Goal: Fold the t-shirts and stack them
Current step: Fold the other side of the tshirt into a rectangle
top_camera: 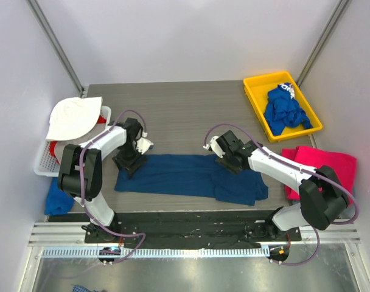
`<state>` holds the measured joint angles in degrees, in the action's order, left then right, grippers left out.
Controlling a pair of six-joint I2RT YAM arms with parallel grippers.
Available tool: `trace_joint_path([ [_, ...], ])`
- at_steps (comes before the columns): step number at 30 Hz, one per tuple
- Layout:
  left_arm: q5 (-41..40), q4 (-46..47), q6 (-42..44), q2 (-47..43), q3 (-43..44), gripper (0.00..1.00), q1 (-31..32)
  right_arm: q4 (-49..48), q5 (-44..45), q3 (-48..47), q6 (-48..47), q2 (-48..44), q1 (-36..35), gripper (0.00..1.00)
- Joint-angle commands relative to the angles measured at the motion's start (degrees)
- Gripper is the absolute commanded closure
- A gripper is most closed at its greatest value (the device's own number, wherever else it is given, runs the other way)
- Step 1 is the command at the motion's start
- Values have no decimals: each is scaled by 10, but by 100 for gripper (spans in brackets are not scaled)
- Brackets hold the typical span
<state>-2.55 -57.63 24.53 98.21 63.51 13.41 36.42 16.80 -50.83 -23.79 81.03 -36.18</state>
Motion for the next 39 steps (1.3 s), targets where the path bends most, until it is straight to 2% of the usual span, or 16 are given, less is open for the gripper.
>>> trace_joint_path([
  [1,18,-4,16,12,7,38,-18,-7,-8,4,0,-3,1,49],
  [15,44,7,18,34,7,57,-29,0,-15,4,0,0,3,53],
  [22,41,2,17,38,15,74,-32,3,-20,6,1,4,2,55],
  [32,36,-24,13,22,62,77,-32,6,-28,8,1,13,2,56],
  [39,31,-42,13,41,102,78,-32,8,-30,12,1,13,2,57],
])
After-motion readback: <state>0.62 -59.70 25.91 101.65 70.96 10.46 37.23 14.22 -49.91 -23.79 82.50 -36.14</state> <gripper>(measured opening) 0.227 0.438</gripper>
